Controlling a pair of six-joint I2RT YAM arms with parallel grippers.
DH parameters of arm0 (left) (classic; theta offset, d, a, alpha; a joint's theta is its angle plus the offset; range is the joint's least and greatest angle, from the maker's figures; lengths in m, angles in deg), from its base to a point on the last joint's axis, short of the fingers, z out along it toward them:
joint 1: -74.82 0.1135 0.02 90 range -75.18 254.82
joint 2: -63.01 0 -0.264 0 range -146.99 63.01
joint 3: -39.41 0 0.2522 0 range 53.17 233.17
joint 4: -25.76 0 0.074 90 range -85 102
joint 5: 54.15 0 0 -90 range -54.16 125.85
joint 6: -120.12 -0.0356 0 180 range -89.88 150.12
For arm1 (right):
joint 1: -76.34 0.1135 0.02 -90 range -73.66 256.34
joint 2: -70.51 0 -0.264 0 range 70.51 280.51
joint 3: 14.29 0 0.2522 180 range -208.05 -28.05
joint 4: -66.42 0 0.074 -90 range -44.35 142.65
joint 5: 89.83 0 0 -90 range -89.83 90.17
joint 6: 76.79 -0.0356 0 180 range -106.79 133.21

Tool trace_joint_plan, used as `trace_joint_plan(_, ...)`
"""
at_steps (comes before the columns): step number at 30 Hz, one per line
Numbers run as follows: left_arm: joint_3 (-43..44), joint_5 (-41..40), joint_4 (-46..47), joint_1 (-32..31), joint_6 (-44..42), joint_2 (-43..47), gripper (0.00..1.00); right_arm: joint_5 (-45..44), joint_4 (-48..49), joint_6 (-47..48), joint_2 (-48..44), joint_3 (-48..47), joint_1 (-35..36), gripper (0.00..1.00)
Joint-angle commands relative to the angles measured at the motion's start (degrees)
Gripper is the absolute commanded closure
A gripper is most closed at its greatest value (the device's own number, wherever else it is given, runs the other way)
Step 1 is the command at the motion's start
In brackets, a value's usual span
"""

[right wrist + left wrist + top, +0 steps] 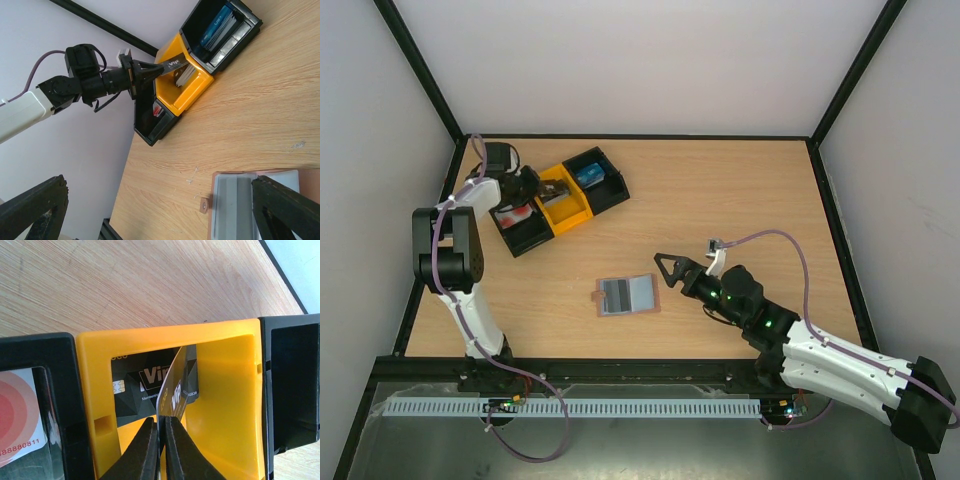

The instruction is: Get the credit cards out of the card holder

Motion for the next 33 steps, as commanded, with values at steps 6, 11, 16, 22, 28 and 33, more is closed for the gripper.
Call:
trace_joint_plan(6, 1.5, -1.9, -1.7, 0.4, -1.0, -0.9, 0.93, -1.9, -1.4, 0.7, -1.3, -1.1, -0.2, 0.02)
trace_joint_plan(11, 2.1, -2.0, -2.0, 0.4, -1.1, -1.1, 0.92, -1.9, -1.3, 0.5, -1.4, -0.9, -0.1, 0.02)
trace_joint_plan(16, 2.5, -2.9, -2.4, 0.4, -1.1, -1.3, 0.92, -1.8, -1.4, 0.7, -1.3, -1.2, -0.2, 0.02)
trace_joint_plan(22, 2.5, -3.7, -2.4, 0.4, -1.0, -1.7, 0.95, -1.6, -1.8, 0.9, -1.5, -1.4, -0.1, 0.02)
trace_joint_plan(28, 2.4, -4.1, -1.7, 0.1, -0.2, -1.9, 0.95, -1.9, -1.7, 1.0, -1.7, -1.4, -0.1, 0.02)
trace_joint_plan(33, 2.5, -4.8, -1.3, -0.4, 0.3, -2.3, 0.92, -2.0, -1.8, 0.8, -1.9, -1.2, -0.2, 0.02)
